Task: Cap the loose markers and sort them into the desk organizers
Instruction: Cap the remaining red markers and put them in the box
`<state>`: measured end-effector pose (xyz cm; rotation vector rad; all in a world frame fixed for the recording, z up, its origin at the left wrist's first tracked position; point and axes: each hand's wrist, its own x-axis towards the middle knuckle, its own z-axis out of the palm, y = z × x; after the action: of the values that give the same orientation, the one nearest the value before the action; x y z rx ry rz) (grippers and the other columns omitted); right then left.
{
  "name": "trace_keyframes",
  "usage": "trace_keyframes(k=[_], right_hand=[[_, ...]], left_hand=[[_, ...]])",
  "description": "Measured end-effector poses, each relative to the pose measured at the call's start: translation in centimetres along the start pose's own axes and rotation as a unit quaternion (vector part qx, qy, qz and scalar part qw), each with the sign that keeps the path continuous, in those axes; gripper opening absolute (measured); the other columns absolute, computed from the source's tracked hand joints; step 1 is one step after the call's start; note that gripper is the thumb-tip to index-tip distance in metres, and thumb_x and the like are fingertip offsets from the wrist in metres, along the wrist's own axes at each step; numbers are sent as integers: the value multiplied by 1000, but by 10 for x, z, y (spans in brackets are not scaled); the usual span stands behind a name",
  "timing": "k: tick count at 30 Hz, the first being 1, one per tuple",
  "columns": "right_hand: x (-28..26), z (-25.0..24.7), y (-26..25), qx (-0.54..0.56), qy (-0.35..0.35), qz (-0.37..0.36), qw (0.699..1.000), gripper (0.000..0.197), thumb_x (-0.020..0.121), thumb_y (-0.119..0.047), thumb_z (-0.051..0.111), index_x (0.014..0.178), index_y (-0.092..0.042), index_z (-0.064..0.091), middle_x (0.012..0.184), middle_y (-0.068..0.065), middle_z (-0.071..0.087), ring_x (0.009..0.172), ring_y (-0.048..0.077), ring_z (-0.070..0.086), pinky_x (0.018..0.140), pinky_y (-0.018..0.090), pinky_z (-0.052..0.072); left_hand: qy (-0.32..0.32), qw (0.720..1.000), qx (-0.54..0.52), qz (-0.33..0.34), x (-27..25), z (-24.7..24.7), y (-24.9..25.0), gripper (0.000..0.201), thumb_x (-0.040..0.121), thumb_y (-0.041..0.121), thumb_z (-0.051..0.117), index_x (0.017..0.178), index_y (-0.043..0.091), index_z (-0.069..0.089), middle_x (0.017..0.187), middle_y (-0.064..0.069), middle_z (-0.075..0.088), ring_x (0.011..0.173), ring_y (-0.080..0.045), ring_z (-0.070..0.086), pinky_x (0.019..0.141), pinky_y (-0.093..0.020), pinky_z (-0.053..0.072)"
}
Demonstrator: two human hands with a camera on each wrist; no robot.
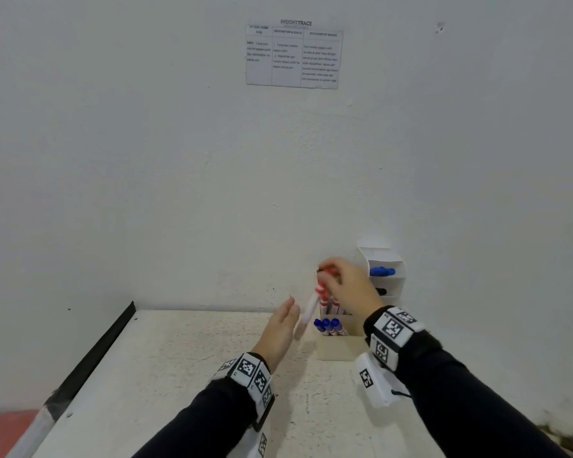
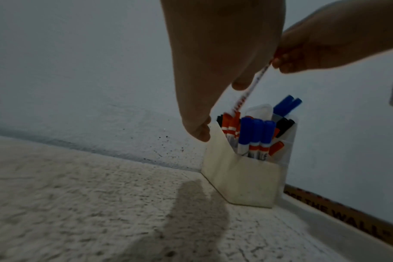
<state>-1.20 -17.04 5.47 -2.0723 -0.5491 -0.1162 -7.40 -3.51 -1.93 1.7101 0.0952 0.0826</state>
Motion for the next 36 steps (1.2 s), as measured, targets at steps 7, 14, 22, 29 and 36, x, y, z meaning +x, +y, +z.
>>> trace_keyframes(k=[7,14,22,29,36], right_hand=[[14,-33,24,-95,140,-51,984,18,95,-10,46,107,-8,59,93,-2,57,84,12,55,66,6,38],[18,-14,44,-172,87,-118,974,20,92,-4,48,107,-2,62,104,9,59,95,17,54,87,13,36],[31,-18,36,-116,127,-97,980,20,94,-8,46,108,-6,61,106,3,61,92,7,50,83,12,35],[35,-13,39,-82,115,-53,989,19,92,-7,48,105,-9,62,100,4,62,88,12,55,79,16,40],[40,-20,36,-77,288,-176,938,16,91,1,47,102,1,59,94,1,57,86,10,52,78,-3,34]], left_hand=[[-22,987,160,15,23,35,-13,48,95,16,49,141,15,37,141,-4,44,120,-17,50,101,-24,38],[53,974,191,111,35,42,-8,33,91,12,55,123,16,59,113,-3,62,87,-8,50,81,-11,39],[32,981,167,95,37,45,-22,32,86,18,64,118,15,62,100,6,62,77,2,53,64,-1,40],[9,985,154,81,35,46,-26,34,92,21,55,126,18,57,114,3,63,92,-6,57,67,0,39],[-7,990,129,60,36,45,-31,30,95,19,49,125,16,54,116,4,60,100,-8,56,79,-10,38]])
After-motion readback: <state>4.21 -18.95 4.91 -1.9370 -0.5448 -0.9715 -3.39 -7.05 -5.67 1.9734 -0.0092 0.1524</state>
